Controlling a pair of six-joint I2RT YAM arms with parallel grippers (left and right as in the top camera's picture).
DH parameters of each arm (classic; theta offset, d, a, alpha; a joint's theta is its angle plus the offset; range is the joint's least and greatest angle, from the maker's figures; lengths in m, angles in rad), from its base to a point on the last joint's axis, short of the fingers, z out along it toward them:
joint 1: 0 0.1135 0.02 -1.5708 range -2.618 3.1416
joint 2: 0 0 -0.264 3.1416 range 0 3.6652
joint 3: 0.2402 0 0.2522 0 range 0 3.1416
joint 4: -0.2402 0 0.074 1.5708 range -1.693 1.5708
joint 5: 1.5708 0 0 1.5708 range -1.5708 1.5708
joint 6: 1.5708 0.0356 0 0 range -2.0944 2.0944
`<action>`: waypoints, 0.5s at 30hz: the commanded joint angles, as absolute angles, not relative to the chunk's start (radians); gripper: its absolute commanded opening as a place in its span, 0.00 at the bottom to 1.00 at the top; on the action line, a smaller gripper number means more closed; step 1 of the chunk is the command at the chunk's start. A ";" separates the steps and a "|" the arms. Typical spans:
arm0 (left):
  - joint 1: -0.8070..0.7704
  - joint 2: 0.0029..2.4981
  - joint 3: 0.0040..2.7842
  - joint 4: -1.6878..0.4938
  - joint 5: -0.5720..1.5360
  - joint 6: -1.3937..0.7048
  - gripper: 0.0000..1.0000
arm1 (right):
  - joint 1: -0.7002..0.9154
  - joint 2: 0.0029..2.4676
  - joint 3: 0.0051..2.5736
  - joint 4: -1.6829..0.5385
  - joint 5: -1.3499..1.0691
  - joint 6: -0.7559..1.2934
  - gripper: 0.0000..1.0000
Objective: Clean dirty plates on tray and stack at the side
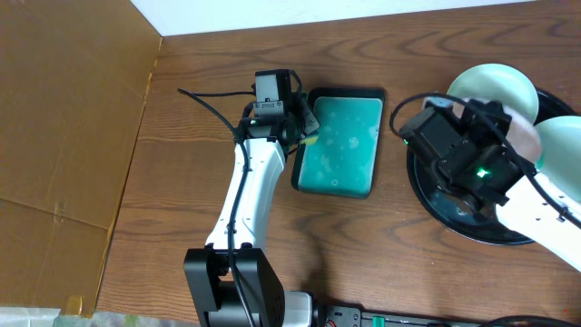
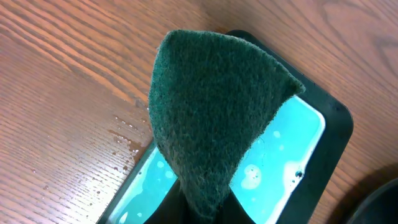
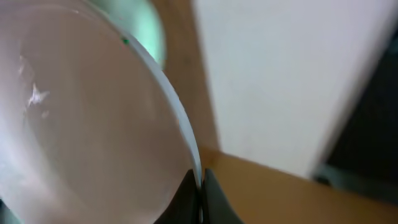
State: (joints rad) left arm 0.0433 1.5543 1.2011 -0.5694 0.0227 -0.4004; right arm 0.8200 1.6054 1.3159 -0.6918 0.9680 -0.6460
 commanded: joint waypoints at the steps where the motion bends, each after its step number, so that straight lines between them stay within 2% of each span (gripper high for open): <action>1: 0.044 1.547 1.199 -0.569 0.015 -0.413 0.07 | 0.815 1.609 1.328 -0.689 0.820 -0.535 0.01; 5: 0.044 1.547 1.199 -0.571 0.015 -0.413 0.07 | 0.807 1.608 1.328 -0.564 1.061 -0.543 0.01; 7: 0.044 1.547 1.198 -0.571 0.015 -0.414 0.07 | 0.789 1.608 1.329 -0.532 1.044 -0.556 0.01; 11: 0.044 1.547 1.199 -0.575 0.015 -0.413 0.08 | 0.689 1.608 1.328 -0.600 0.715 -0.425 0.01; 15: 0.044 1.547 1.199 -0.580 0.015 -0.414 0.07 | 0.475 1.608 1.328 -0.625 0.273 -0.209 0.01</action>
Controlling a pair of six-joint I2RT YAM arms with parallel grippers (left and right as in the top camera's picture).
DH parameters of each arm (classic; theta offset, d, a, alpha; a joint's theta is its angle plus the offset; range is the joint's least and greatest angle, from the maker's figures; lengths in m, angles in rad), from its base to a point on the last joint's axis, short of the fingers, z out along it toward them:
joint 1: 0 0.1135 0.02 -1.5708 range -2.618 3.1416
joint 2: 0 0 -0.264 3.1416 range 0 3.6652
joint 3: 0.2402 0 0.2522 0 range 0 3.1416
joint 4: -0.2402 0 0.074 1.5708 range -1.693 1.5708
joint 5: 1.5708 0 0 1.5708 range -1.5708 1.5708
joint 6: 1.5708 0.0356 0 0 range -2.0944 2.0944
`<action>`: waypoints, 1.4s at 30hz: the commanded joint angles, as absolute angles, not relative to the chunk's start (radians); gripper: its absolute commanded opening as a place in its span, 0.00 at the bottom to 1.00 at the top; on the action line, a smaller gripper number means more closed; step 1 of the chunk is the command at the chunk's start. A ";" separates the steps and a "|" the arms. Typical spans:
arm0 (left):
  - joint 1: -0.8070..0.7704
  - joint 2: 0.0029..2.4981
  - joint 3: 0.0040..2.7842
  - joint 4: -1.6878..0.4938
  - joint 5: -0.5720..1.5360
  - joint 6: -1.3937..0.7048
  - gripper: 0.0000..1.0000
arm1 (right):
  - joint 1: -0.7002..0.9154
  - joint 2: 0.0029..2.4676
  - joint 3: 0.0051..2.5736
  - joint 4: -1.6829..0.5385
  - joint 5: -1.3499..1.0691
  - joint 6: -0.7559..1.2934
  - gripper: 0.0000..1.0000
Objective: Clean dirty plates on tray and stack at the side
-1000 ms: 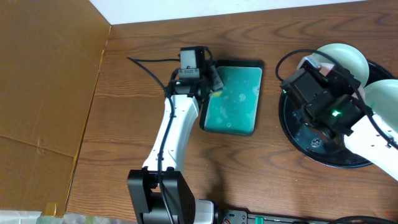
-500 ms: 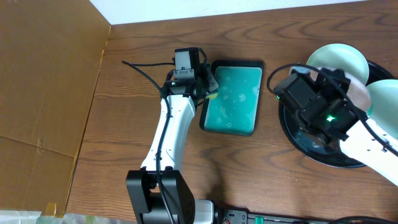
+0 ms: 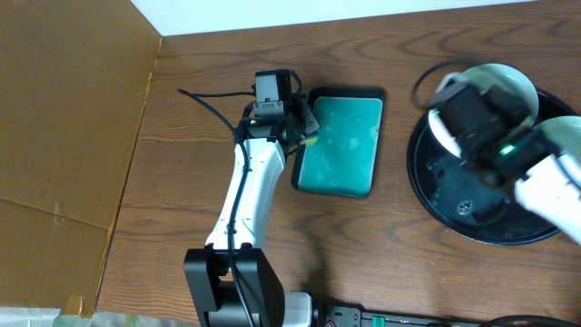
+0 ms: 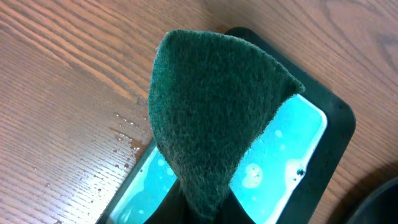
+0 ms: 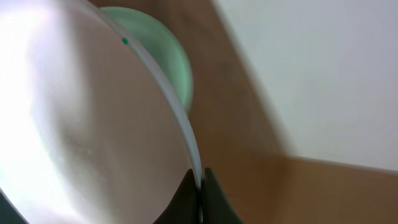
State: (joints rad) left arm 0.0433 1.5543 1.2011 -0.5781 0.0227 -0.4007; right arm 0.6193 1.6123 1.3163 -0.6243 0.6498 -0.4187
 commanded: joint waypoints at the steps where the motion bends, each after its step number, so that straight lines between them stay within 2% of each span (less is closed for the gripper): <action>1: 0.044 1.547 1.199 -0.579 0.015 -0.414 0.07 | 0.424 1.608 1.329 -0.619 0.186 -0.176 0.01; 7: 0.044 1.547 1.199 -0.579 0.015 -0.414 0.07 | 0.035 1.608 1.329 -0.576 -0.365 0.000 0.01; 10: 0.044 1.547 1.199 -0.579 0.015 -0.413 0.07 | -0.150 1.608 1.328 -0.560 -0.538 0.048 0.01; 13: 0.044 1.547 1.199 -0.579 0.015 -0.413 0.07 | -0.305 1.609 1.328 -0.549 -0.530 0.101 0.01; 18: 0.044 1.547 1.199 -0.579 0.015 -0.414 0.07 | -0.490 1.626 1.327 -0.515 -0.365 0.218 0.01; 26: 0.044 1.547 1.199 -0.579 0.015 -0.414 0.07 | -0.569 1.798 1.327 -0.440 -0.227 0.282 0.01; 34: 0.044 1.547 1.199 -0.579 0.015 -0.414 0.07 | -0.569 1.933 1.327 -0.279 -0.267 0.303 0.01; 36: 0.044 1.547 1.199 -0.579 0.015 -0.414 0.07 | -0.569 1.931 1.327 -0.268 -0.271 0.303 0.05; 39: 0.044 1.547 1.199 -0.578 0.015 -0.414 0.07 | -0.569 1.930 1.327 -0.272 -0.282 0.302 0.06; 42: 0.044 1.547 1.199 -0.578 0.015 -0.414 0.07 | -0.566 1.930 1.327 -0.283 -0.302 0.302 0.14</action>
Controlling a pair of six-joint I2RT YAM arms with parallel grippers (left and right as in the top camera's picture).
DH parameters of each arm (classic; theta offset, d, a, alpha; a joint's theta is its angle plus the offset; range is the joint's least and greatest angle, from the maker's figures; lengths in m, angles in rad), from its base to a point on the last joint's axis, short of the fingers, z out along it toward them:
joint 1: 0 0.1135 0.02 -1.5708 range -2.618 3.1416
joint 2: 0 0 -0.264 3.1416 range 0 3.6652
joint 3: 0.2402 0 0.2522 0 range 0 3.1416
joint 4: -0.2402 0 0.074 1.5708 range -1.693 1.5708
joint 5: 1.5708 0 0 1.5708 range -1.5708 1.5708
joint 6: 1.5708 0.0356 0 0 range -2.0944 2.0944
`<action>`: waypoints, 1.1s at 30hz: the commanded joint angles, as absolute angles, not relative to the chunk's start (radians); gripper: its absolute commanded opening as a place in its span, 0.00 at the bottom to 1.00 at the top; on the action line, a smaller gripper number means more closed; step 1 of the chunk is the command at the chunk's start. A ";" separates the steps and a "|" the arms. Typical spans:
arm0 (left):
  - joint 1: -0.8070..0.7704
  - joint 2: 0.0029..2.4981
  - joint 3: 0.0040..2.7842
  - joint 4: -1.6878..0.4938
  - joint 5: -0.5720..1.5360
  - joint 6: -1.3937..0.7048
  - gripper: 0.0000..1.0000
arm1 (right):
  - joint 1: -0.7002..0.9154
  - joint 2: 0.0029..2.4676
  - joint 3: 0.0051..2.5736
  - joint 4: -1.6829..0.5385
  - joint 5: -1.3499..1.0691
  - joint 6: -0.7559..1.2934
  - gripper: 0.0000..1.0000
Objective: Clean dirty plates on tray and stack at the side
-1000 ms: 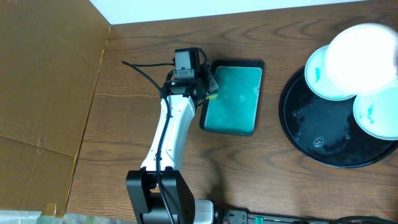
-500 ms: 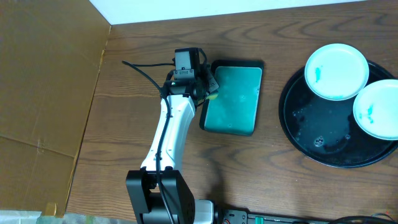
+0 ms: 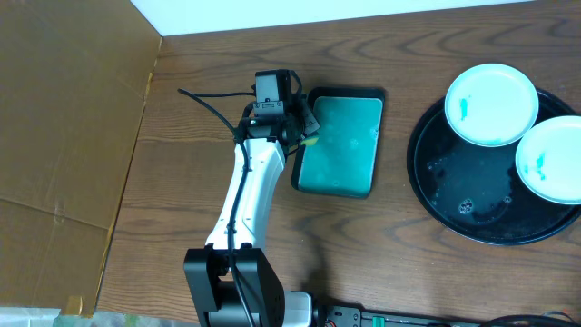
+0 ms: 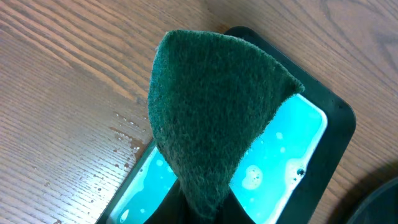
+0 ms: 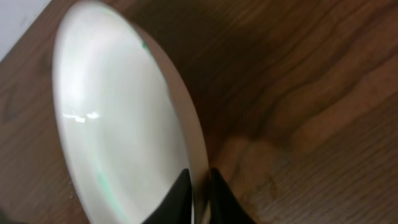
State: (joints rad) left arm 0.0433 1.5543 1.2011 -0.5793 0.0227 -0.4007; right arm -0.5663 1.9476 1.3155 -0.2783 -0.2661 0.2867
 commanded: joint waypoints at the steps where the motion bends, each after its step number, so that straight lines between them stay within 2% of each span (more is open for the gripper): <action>1: 0.044 1.547 1.199 -0.578 0.015 -0.414 0.07 | -0.564 1.930 1.327 -0.284 -0.309 0.302 0.16; 2: 0.044 1.547 1.199 -0.578 0.015 -0.414 0.07 | -0.560 1.930 1.328 -0.284 -0.318 0.302 0.19; 3: 0.044 1.547 1.199 -0.579 0.015 -0.414 0.07 | -0.551 1.930 1.327 -0.282 -0.329 0.302 0.32; 4: 0.044 1.547 1.199 -0.578 0.015 -0.413 0.07 | -0.546 1.930 1.328 -0.280 -0.331 0.299 0.40; 5: 0.043 1.548 1.199 -0.576 0.015 -0.414 0.07 | -0.539 1.928 1.328 -0.280 -0.331 0.297 0.42; 13: 0.038 1.548 1.199 -0.567 0.062 -0.413 0.07 | -0.463 1.832 1.330 -0.287 -0.402 0.245 0.45; 19: 0.030 1.549 1.199 -0.530 0.159 -0.413 0.07 | -0.284 1.800 1.330 -0.286 -0.411 0.183 0.45; 25: 0.018 1.549 1.198 -0.541 0.158 -0.413 0.07 | -0.057 1.864 1.330 -0.287 -0.222 0.060 0.55; 28: 0.014 1.549 1.198 -0.542 0.159 -0.413 0.07 | 0.017 1.912 1.330 -0.284 -0.101 0.041 0.56; 33: 0.014 1.549 1.198 -0.541 0.162 -0.413 0.07 | 0.067 2.002 1.330 -0.250 -0.098 -0.030 0.51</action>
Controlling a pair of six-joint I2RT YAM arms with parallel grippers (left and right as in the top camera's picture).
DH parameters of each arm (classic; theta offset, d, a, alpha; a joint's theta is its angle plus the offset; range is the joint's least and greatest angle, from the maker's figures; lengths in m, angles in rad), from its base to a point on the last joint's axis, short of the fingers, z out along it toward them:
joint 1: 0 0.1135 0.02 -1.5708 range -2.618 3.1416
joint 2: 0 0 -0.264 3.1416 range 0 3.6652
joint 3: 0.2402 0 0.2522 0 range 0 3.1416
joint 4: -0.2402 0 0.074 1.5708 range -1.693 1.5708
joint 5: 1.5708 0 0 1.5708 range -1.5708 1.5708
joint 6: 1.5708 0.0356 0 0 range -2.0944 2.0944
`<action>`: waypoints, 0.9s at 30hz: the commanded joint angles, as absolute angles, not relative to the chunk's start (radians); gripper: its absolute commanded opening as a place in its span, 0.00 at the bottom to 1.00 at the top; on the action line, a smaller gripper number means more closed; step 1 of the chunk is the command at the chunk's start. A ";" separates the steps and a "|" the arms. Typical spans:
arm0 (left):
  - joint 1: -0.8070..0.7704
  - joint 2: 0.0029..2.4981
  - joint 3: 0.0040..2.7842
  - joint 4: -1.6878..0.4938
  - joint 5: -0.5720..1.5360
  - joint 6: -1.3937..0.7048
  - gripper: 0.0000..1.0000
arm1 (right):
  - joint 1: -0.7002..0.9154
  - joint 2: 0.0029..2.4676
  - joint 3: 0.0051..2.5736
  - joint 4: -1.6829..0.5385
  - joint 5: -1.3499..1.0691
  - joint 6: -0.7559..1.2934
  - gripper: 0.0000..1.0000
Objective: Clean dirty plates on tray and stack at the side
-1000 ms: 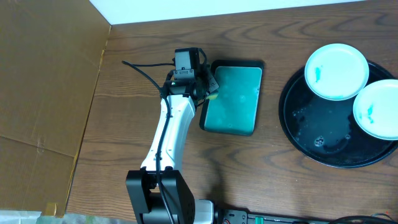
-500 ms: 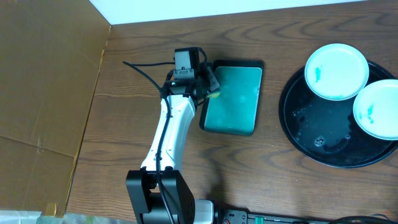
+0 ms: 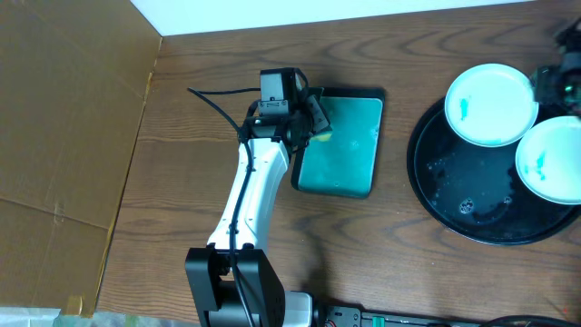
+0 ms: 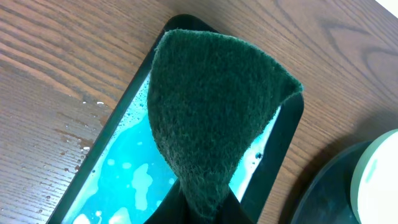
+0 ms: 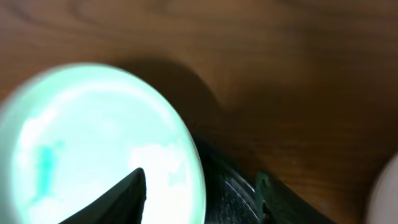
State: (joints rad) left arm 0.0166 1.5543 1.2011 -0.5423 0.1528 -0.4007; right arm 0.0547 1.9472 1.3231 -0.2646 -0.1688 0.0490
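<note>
Two white plates with teal smears lie on the round black tray: one at the back, one at the right. My right gripper is open at the tray's far right, its fingers either side of the back plate's rim. Nothing is held in it. My left gripper is shut on a dark green scouring pad, held over the left part of the basin. No stacked plate shows in any view.
The black rectangular basin holds blue soapy water. Water drops lie on the wood left of it. Brown cardboard covers the table's left side. The left arm's cable loops behind the gripper.
My right gripper, then off the overhead view and shut on a plate low over bare wood, is now open and empty at the tray's back plate. The left gripper and pad sit slightly farther right.
At first my right gripper held a third plate over the black tray, then over its back edge. Later it held that plate close to the wood, outside the overhead view. Now it is empty by the tray. The left gripper has kept hold of the pad at the basin.
</note>
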 commanded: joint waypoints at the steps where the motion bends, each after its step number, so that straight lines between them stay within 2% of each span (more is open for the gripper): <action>1: 0.014 1.549 1.198 -0.541 0.162 -0.413 0.07 | 0.069 2.015 1.330 -0.243 -0.101 -0.035 0.50; 9: 0.009 1.549 1.198 -0.541 0.161 -0.413 0.07 | 0.088 2.069 1.330 -0.205 -0.174 -0.043 0.44; 17: 0.002 1.551 1.198 -0.541 0.162 -0.413 0.07 | 0.097 2.092 1.330 -0.213 -0.173 -0.042 0.31; 20: 0.002 1.551 1.198 -0.541 0.161 -0.413 0.07 | 0.102 2.097 1.330 -0.228 -0.173 -0.038 0.02; 27: -0.007 1.551 1.198 -0.541 0.183 -0.408 0.07 | 0.124 2.030 1.330 -0.258 -0.187 -0.002 0.01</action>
State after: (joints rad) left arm 0.0040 1.5543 1.2011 -0.5423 0.1585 -0.4007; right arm 0.0971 2.0655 1.3270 -0.2413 -0.1864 -0.0296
